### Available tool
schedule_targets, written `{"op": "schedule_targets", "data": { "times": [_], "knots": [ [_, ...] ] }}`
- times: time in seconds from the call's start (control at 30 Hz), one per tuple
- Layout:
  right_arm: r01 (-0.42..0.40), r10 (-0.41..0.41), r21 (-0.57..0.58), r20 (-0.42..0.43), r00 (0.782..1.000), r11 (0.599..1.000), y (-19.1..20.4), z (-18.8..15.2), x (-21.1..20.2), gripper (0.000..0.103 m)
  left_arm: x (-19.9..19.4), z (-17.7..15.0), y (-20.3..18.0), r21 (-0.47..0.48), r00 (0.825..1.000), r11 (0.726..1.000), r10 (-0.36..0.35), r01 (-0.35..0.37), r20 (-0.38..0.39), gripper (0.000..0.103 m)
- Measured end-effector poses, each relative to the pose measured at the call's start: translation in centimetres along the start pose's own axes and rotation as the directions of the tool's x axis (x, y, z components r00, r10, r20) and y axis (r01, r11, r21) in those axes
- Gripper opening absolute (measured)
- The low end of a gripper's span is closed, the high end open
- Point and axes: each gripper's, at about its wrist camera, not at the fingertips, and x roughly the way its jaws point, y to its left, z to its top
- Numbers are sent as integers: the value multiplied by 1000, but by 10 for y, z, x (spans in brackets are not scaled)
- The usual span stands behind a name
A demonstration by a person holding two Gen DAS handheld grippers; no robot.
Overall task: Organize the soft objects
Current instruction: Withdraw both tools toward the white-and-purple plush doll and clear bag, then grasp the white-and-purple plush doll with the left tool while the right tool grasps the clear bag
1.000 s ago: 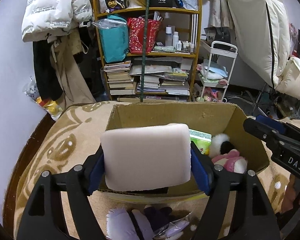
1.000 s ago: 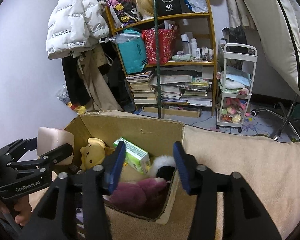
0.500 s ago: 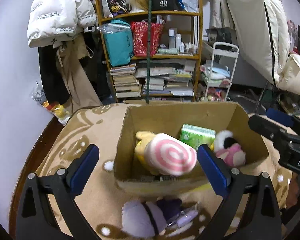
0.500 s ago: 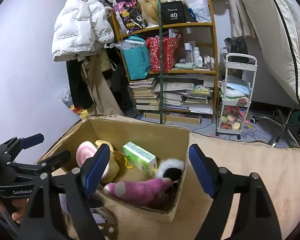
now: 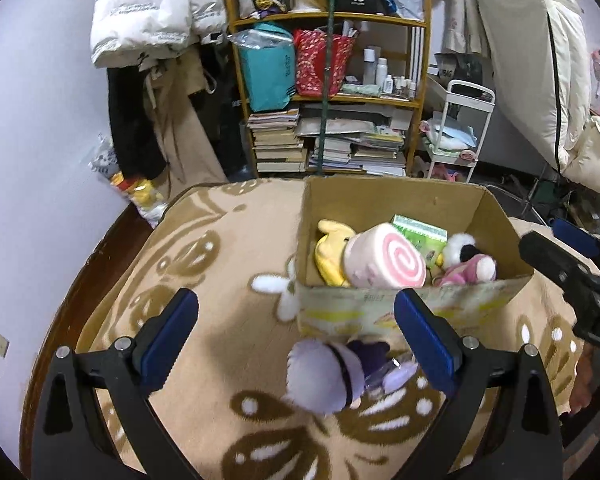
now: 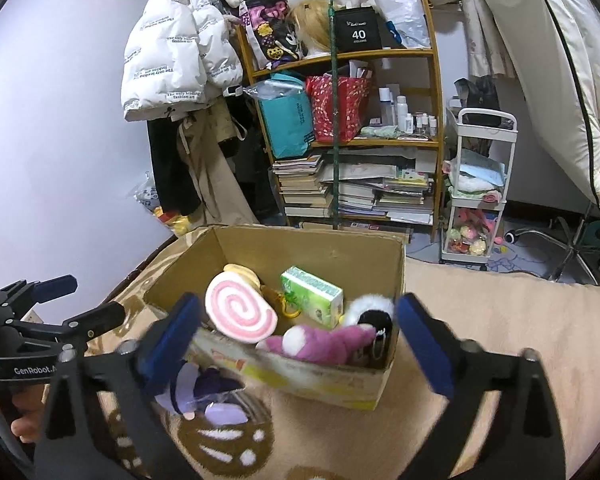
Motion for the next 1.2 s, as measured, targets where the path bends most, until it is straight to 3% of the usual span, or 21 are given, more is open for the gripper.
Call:
{"op": "schedule_targets", "data": {
  "times": [0.53,1.2],
  "knots": [
    [-22,17,-61,-86,996,998,32,-40,-14,103,-14,-33,21,-63,995,998,-31,26,-91,97],
    [-34,6,-142,-196,981,989,57,-69,37,103,49,-30,25,-141,968,987,-102,71,-228,97]
  ]
}}
